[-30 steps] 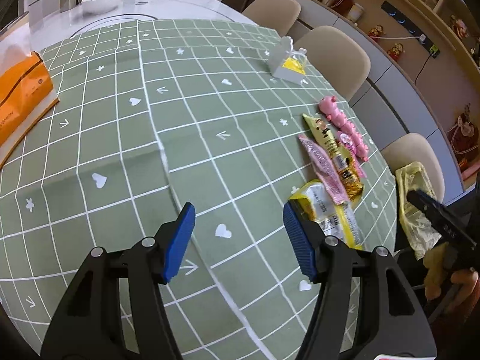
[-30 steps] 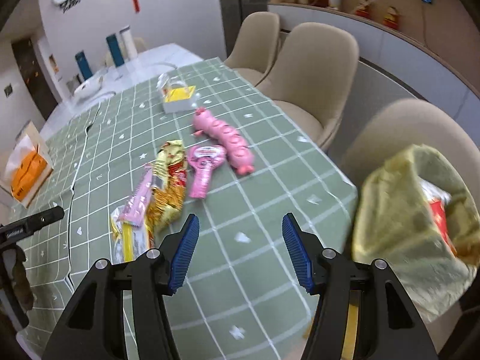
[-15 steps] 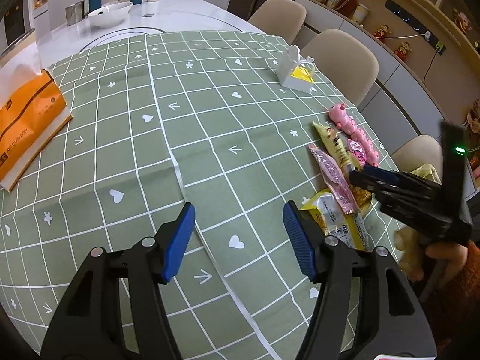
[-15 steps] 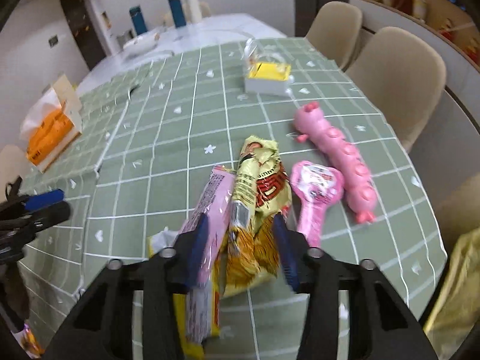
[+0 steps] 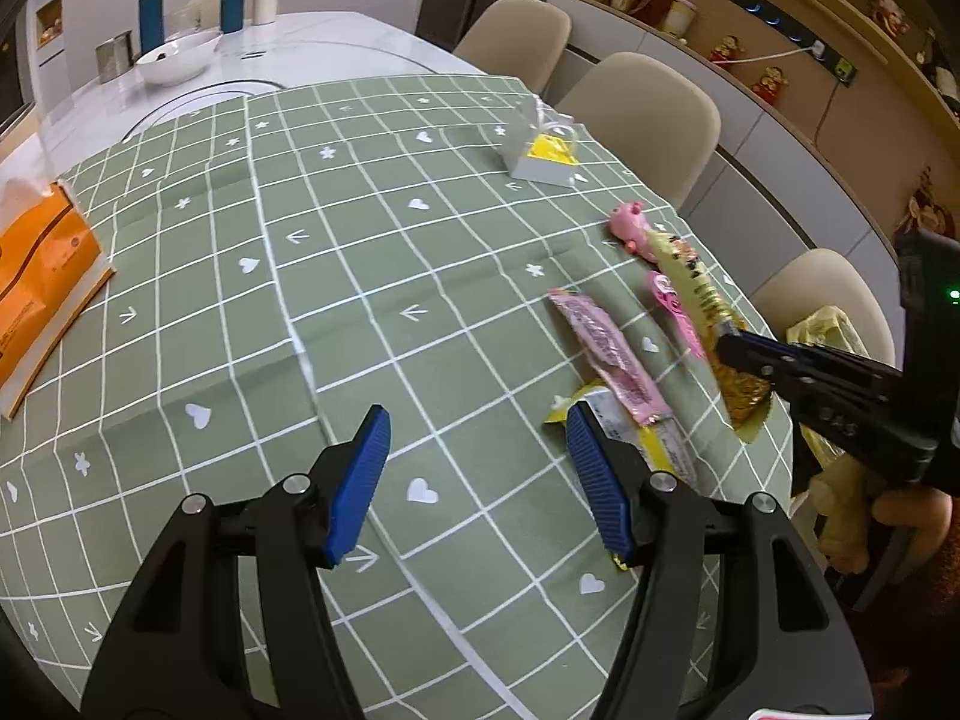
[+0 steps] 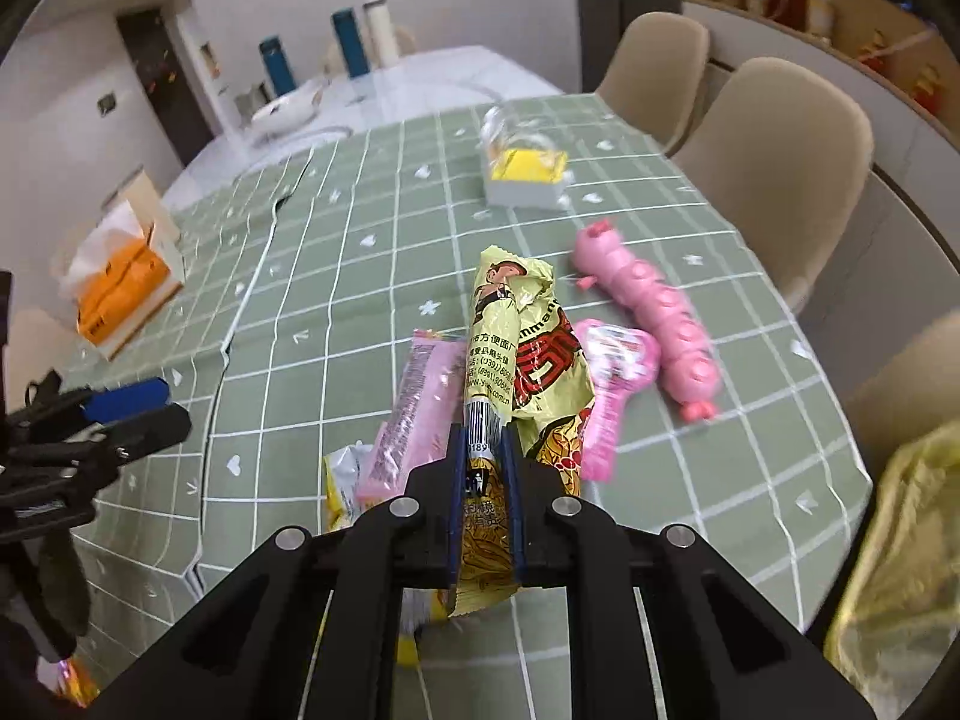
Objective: Collect trash
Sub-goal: 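Grasp the yellow snack wrapper with the left tool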
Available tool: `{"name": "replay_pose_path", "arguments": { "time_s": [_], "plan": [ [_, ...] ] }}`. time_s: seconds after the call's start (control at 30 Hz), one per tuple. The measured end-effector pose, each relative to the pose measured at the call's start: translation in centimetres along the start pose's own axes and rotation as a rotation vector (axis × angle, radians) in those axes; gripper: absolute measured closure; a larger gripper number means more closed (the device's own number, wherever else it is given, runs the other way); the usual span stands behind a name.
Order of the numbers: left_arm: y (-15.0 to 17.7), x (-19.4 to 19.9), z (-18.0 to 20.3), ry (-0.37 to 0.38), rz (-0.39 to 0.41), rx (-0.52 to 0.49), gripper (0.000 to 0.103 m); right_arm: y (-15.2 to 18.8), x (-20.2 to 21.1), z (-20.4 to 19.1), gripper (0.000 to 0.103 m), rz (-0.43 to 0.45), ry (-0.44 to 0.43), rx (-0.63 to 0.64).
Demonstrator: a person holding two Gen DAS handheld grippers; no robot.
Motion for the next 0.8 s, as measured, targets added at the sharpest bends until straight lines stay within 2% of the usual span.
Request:
{"name": "replay_pose_path", "arguments": {
  "time_s": [0.3,0.53,0.67,0.8],
  "plan": [
    [0.6,-0.4,2.9,0.082,-0.023,-0.042,0.045,2.4,4.2,3.5,0.09,0.021,0.097,-0.098],
    [1.5,-1.9,4.8,0.167,-0.069,-0.009,0.045,5.4,7.0,5.0,0.09,0.027,0.156,-0.145],
    [2.4,-3.0,5.9,0.196,-0.112,0.011,0.045,6.8,8.2,5.9,0.09,0.025,0.188,-0.178],
    [4.1,-4.3,7.6,0.203,-0.145,-0.036,0.045,8.0,9.3,6.8,0.09,0.03,0.211,-0.218]
  ]
}}
Point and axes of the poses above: each gripper's, at about its wrist camera, not at the fingertips, and x roughly against the way its jaws point, z to its right, y to its underside, the point moved 9 cm from there along -x, roughly the way its jaws point, and after that the axes turned 15 degrees about z, right-handed, at the moved point
